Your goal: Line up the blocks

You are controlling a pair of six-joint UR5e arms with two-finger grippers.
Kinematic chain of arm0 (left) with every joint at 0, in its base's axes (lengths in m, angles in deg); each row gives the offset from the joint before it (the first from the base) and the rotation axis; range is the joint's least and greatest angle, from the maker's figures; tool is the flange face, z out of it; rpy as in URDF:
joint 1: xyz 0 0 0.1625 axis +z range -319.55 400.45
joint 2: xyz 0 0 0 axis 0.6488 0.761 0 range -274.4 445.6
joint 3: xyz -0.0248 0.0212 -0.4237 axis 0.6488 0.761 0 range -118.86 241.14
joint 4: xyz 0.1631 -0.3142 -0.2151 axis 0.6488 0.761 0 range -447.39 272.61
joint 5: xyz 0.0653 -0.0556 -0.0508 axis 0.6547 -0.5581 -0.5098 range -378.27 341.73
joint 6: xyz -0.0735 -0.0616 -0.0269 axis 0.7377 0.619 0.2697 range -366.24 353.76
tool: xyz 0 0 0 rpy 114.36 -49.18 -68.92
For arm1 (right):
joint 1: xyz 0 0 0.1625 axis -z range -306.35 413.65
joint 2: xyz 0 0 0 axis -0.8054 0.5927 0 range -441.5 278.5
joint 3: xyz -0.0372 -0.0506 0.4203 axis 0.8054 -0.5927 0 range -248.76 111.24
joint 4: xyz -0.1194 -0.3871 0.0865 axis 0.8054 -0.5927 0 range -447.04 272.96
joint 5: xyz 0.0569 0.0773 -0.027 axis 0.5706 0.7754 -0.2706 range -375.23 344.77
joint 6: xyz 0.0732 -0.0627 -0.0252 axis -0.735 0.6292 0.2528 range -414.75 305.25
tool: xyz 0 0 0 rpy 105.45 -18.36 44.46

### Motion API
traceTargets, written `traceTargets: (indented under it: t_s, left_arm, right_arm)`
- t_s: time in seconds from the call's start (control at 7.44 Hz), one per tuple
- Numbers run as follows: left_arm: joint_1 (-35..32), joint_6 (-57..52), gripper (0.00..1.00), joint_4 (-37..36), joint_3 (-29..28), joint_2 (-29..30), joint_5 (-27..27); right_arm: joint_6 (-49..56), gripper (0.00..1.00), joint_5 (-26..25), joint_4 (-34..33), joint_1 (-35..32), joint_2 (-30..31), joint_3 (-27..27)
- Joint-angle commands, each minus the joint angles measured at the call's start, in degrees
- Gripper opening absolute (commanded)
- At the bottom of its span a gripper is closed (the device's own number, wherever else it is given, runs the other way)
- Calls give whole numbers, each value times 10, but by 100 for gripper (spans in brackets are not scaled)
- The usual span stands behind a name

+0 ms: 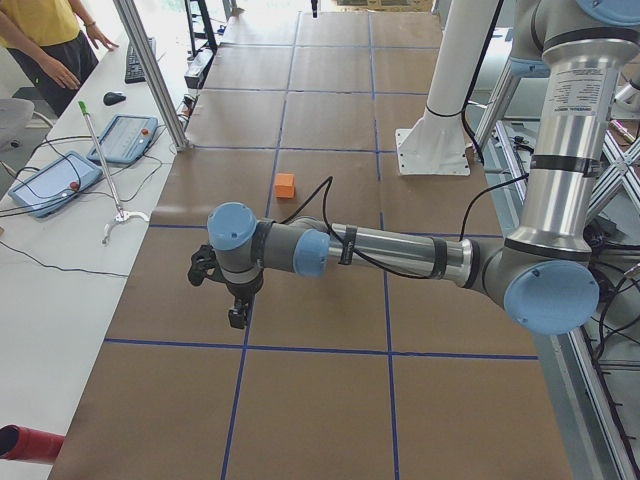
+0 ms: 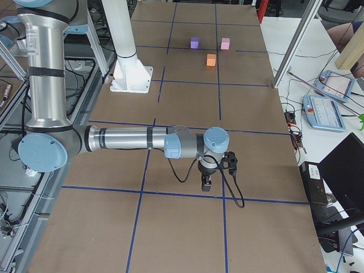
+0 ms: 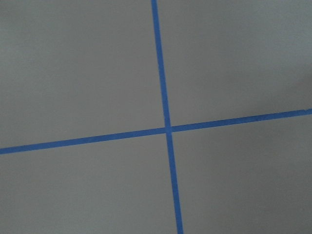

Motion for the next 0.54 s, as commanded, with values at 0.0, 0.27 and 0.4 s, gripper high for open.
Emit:
traceTargets:
  t_s: [0.0,0.27,0.4]
  left_arm:
    - [91,129,100,12,30,66,1]
    - [164,224,100,13,35,138,0]
    - [216,303,100,26,32,171,2]
  right_arm:
    - [0,100,0,1,0,0,0]
    - [0,100,0,1,0,0,0]
    - [0,100,0,0,0,0,0]
